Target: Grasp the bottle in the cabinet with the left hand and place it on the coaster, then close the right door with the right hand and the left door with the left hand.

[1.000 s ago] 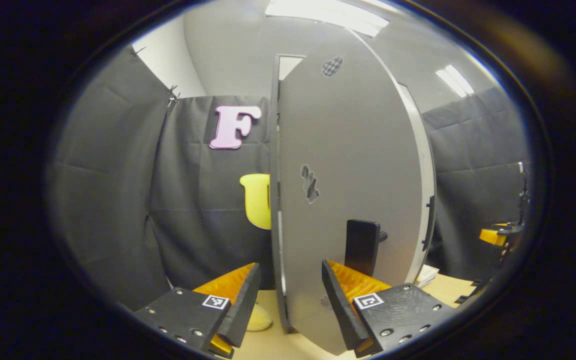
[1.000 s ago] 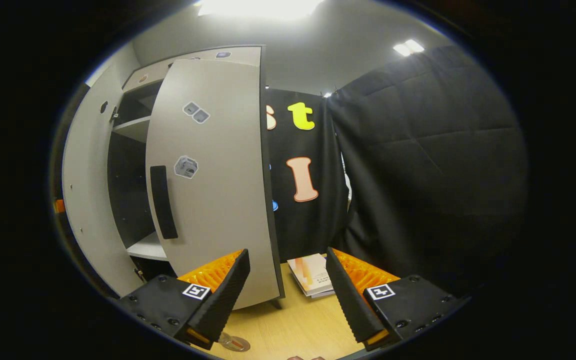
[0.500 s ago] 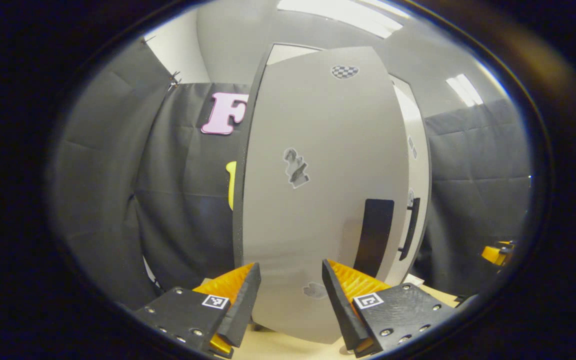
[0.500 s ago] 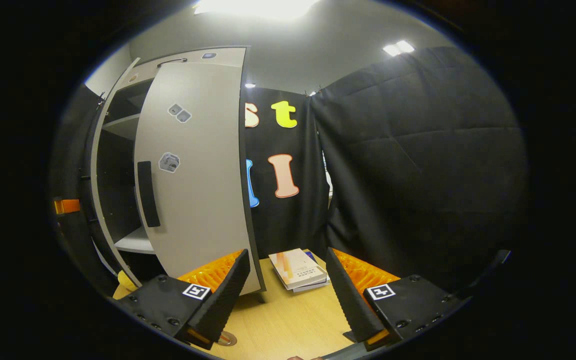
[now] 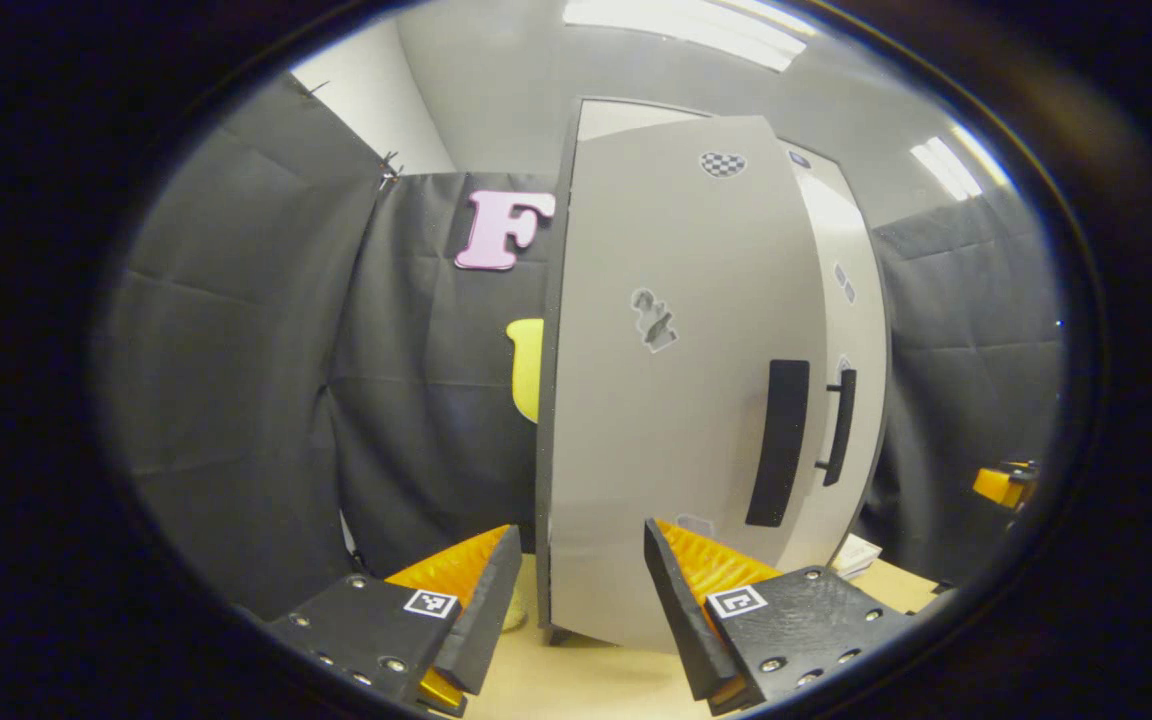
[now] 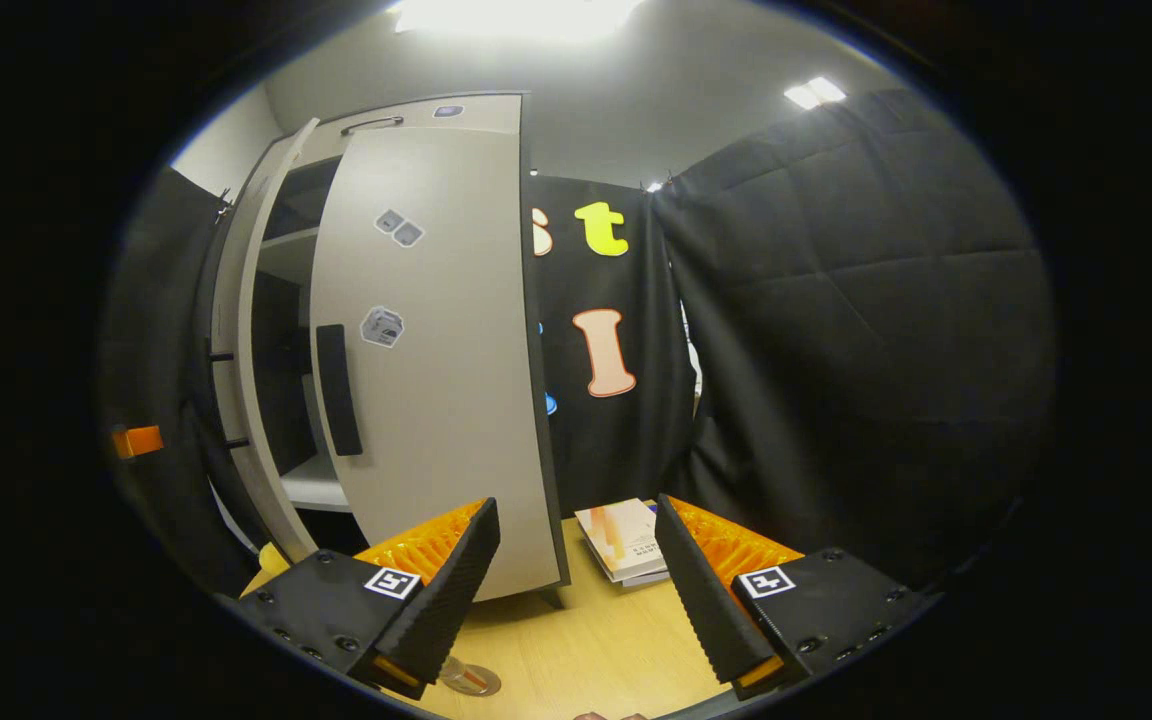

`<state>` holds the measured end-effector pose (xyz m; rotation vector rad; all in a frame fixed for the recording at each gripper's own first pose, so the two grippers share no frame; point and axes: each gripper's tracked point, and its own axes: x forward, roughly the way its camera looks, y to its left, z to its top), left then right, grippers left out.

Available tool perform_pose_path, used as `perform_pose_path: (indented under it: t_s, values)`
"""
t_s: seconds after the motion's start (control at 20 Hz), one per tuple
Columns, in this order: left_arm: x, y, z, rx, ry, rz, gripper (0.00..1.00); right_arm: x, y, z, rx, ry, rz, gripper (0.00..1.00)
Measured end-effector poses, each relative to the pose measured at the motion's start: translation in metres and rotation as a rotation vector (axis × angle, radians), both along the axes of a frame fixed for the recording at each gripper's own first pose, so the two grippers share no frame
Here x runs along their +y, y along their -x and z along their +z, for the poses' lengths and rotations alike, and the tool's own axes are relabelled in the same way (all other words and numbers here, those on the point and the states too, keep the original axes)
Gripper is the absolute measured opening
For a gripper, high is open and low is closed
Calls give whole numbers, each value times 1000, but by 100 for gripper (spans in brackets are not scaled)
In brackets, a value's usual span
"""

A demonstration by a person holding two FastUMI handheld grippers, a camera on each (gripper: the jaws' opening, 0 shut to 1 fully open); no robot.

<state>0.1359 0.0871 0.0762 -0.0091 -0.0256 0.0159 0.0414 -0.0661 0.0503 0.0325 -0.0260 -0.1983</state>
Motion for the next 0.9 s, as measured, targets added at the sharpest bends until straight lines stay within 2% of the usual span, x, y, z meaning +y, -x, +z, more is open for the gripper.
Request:
perform_pose_path:
  t_s: [0.25,0.45,0.6,0.65,0.8,0.85,0.9]
  values:
    - [12,25,4,-39,-1,50,80,11,-11,14,-29,23,17,99]
    - [10,57,5,-79,4,90,80,15,-17,26,-77,10,48,99]
    - [2,72,7,-92,-2,125,80,9,-17,21,-72,-16,66,99]
    - [-1,78,8,-91,1,135,75,7,-18,20,-62,-29,78,99]
    - [-13,86,6,-87,42,156,80,-2,-18,17,-42,-48,101,97]
    - [-19,90,8,-90,64,157,75,-4,-19,17,-40,-48,112,99]
    - [-23,97,10,-96,87,162,75,-7,-21,19,-40,-48,119,100]
